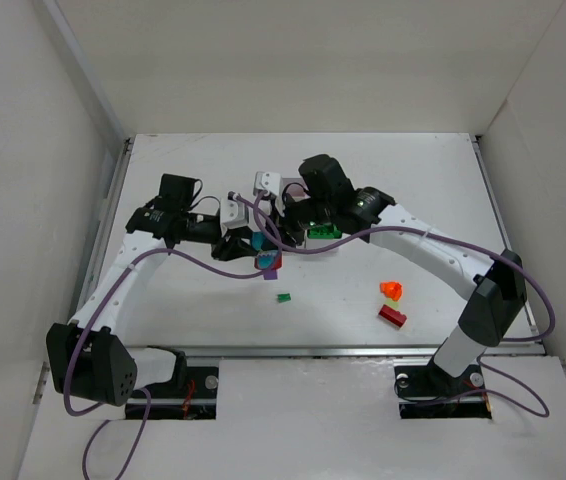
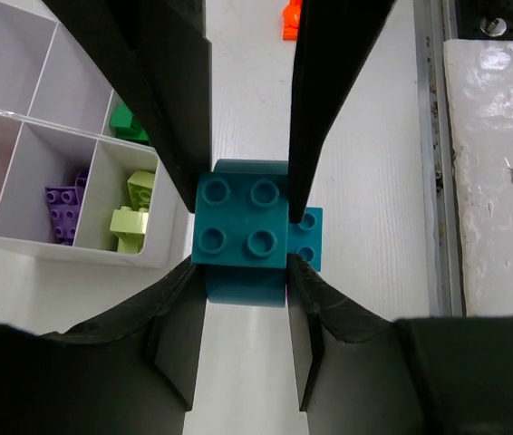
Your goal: Sort the legos into containers by color
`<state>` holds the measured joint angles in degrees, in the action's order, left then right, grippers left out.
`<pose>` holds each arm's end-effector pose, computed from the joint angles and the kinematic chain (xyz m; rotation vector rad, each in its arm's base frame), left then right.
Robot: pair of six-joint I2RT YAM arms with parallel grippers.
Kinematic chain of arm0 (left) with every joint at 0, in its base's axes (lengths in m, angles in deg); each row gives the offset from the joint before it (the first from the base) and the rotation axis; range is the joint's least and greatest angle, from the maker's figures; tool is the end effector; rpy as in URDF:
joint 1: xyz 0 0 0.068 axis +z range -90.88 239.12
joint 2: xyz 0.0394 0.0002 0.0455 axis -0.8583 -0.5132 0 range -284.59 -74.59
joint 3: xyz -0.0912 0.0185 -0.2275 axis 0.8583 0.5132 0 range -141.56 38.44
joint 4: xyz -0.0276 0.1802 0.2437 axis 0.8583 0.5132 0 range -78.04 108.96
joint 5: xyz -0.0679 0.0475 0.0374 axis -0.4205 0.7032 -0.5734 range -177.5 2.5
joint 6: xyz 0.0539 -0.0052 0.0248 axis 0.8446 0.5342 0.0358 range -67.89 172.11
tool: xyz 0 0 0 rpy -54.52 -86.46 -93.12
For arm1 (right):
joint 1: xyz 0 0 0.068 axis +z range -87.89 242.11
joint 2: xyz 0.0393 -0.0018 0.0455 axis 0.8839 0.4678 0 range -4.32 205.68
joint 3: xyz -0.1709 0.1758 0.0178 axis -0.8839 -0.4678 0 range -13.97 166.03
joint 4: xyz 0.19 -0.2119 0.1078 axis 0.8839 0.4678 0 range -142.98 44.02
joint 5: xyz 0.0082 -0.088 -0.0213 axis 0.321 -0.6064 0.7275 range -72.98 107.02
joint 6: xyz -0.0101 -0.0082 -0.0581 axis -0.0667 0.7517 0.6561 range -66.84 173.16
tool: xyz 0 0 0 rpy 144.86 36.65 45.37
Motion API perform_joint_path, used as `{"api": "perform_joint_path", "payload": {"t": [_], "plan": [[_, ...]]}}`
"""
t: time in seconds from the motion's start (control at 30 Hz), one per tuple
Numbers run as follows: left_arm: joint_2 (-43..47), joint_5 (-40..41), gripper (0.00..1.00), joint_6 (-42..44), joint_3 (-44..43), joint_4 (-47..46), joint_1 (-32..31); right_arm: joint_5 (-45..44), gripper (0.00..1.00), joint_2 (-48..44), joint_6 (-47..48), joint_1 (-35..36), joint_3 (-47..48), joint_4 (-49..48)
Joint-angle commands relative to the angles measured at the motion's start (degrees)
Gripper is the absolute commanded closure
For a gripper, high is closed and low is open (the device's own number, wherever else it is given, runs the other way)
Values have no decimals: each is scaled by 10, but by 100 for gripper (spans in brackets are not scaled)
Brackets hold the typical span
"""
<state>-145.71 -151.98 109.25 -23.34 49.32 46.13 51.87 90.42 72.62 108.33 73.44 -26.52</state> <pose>0.2869 -0.1066 0.2813 1.4980 1.2965 -0.8366 0.2770 0.3250 0.3101 -1.4708 1.6131 0.9235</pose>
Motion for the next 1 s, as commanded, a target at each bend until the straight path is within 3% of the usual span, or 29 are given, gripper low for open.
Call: {"api": "perform_joint_path", "payload": {"t": [0.0, 0.1, 0.13, 0.2, 0.4, 0.77, 0.97], "plan": [[11, -36, 100, -19, -19, -15, 2, 4, 58, 1, -8, 4, 32, -30], [11, -31, 100, -19, -19, -15, 2, 9, 74, 1, -14, 4, 32, -30], [11, -31, 100, -19, -12, -15, 2, 16, 86, 1, -14, 4, 32, -37], [11, -9, 100, -26, -1, -27, 2, 16, 99, 1, -35, 4, 26, -53], [11, 52, 100, -54, 50, -69, 14, -5, 100, -29, -139, -24, -14, -160], [22, 79, 100, -115, 74, -122, 20, -100, 100, -29, -194, -57, -1, -166], [33, 115, 100, -158, 74, -151, 25, -244, 100, 17, -274, -139, 35, -15]]}}
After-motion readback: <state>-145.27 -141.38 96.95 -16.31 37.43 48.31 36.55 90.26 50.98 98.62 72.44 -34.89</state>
